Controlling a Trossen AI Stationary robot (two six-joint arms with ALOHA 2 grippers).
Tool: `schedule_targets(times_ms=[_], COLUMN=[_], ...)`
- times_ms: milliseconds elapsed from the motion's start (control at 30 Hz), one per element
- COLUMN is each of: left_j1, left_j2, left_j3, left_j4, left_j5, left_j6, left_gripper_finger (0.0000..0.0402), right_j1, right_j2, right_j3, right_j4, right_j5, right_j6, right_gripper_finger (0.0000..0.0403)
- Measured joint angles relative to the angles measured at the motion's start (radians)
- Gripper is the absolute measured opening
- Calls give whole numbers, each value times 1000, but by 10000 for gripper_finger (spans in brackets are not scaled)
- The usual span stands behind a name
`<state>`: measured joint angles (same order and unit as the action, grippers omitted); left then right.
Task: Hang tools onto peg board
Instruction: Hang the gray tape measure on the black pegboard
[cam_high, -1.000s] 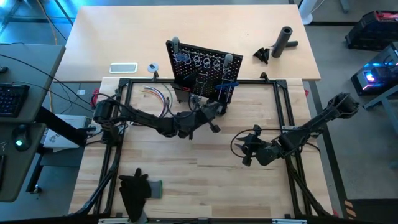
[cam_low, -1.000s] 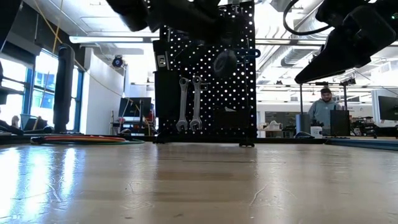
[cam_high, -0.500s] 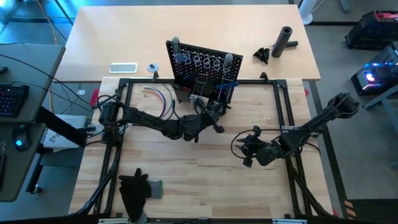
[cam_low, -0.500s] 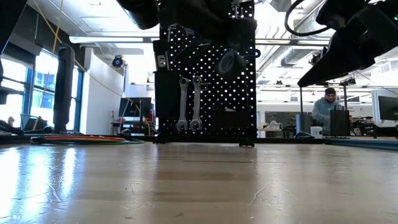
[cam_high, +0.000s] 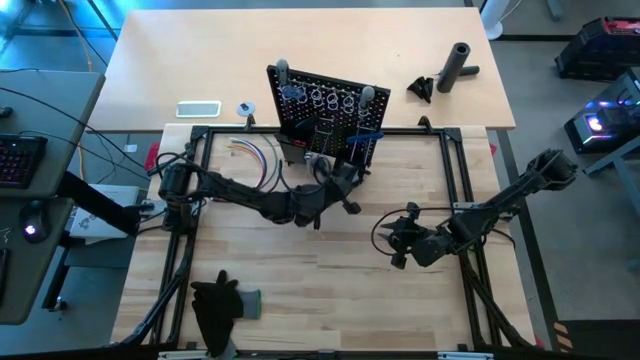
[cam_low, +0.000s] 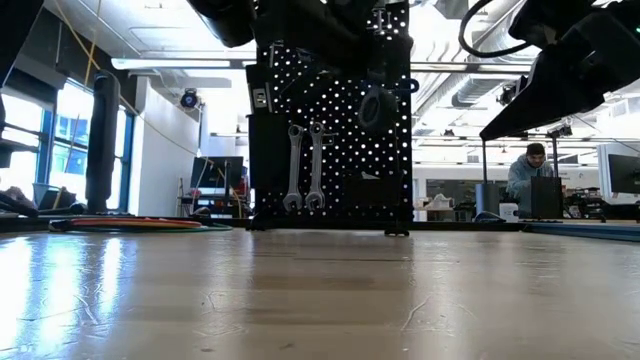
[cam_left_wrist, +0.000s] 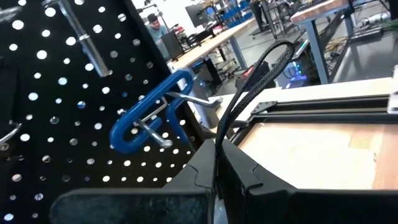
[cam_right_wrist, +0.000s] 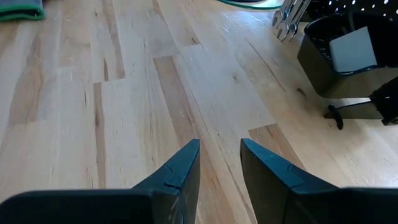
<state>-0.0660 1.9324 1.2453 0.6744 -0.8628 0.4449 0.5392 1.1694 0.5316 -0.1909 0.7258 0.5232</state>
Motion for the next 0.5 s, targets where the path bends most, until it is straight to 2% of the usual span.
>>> schedule_targets(times_ms=[500], left_j1=[22], left_j2=[0], left_j3=[0], left_j4=[-59], left_j5=[-11], left_j6=[-75], left_gripper_finger=[0], right_j1=[0], right_j2=[0], right_j3=[0], right_j4=[-2], right_j5=[-4], right_j6=[0], right_gripper_finger=[110])
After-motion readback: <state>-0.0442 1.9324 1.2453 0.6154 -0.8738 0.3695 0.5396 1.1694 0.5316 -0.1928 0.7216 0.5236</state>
